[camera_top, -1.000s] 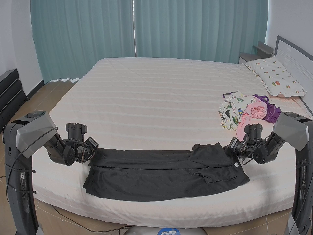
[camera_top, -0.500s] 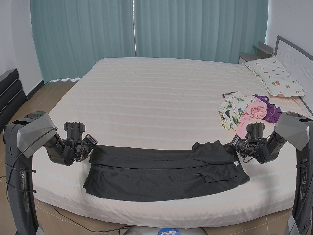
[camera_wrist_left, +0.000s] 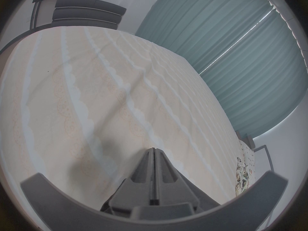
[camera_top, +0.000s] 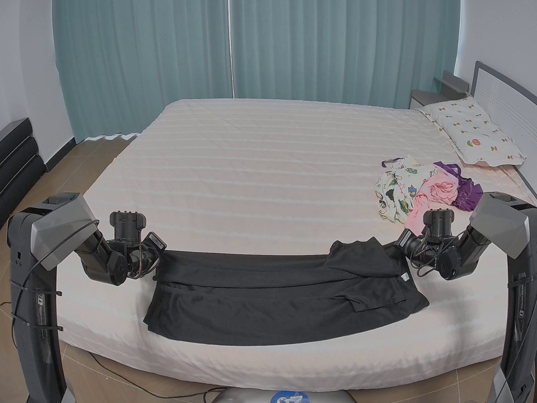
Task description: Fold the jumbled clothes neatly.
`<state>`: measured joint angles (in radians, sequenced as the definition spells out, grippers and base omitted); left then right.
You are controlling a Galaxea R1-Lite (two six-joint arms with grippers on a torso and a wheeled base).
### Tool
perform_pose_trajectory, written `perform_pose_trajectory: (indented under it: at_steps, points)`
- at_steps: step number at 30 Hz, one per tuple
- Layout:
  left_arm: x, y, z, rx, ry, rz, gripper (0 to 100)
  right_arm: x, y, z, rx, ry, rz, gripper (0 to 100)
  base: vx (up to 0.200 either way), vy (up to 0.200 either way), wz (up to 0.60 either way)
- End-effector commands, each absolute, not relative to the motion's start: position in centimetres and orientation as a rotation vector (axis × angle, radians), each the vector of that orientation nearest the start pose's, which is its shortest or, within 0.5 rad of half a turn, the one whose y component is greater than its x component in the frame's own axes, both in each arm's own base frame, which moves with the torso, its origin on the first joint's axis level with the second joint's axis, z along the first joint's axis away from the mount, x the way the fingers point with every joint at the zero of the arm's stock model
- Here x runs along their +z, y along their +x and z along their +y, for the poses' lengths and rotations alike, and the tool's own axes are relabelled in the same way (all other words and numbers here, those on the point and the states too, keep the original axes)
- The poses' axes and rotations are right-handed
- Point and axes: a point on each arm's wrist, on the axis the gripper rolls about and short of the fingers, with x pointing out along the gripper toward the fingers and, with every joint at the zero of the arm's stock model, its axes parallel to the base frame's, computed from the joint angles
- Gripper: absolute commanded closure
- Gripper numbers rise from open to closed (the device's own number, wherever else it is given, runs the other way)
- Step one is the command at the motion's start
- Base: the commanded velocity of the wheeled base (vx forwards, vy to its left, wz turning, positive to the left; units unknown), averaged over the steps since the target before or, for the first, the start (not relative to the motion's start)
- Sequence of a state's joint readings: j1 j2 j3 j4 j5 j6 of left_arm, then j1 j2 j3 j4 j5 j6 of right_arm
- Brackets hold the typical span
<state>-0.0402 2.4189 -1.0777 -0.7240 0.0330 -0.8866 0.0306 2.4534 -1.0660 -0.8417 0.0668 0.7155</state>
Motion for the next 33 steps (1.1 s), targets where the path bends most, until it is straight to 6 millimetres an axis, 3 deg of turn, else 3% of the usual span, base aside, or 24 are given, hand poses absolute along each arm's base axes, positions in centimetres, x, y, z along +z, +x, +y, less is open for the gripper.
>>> perform_pose_trajectory:
  at_steps: [1,2,7,13,15,17,18,20,24,26,27,33]
  points:
    - [-1.6,42.1,-1.8,0.263,-0.834,0.587,0,-2.5,42.4,1.7,-0.102,0.704,0.571,100,0.0,0.0,0.0]
    - [-1.6,42.1,-1.8,0.263,-0.834,0.587,0,-2.5,42.4,1.7,-0.102,0.704,0.571,0,0.0,0.0,0.0]
    - [-0.9,41.7,-1.7,0.265,-0.836,0.578,0,-2.0,41.9,1.4,-0.111,0.707,0.571,0,0.0,0.0,0.0]
    - [1.9,39.7,-1.3,0.25,-0.846,0.564,0,0.4,40.0,0.0,-0.132,0.721,0.553,0,0.0,0.0,0.0]
    - [3.3,38.9,-1.4,0.237,-0.849,0.544,0,1.8,38.0,0.0,-0.135,0.723,0.564,0,0.0,0.0,0.0]
    - [3.7,38.6,-1.5,0.233,-0.847,0.543,0,2.3,37.1,0.0,-0.135,0.723,0.567,0,0.0,0.0,0.0]
    - [4.0,37.8,-1.6,0.233,-0.845,0.551,0,3.0,35.6,0.3,-0.132,0.723,0.582,0,0.0,0.0,0.0]
    - [4.0,37.2,-1.6,0.237,-0.843,0.563,0,3.1,34.8,0.4,-0.132,0.722,0.596,0,0.0,0.0,0.0]
    - [3.0,33.7,-1.9,0.267,-0.832,0.656,0,2.6,31.2,0.5,-0.17,0.735,0.675,0,0.0,0.0,0.0]
    - [2.9,33.3,-1.9,0.27,-0.83,0.666,0,2.7,30.9,0.5,-0.175,0.742,0.681,0,-0.2,0.0,0.0]
    - [2.1,31.9,-2.1,0.267,-0.831,0.719,0,2.5,29.5,0.6,-0.199,0.776,0.71,0,-0.2,0.0,0.0]
    - [1.8,30.1,-2.6,0.225,-0.851,0.78,0,2.6,27.1,1.8,-0.211,0.852,0.76,0,-0.1,0.0,0.0]
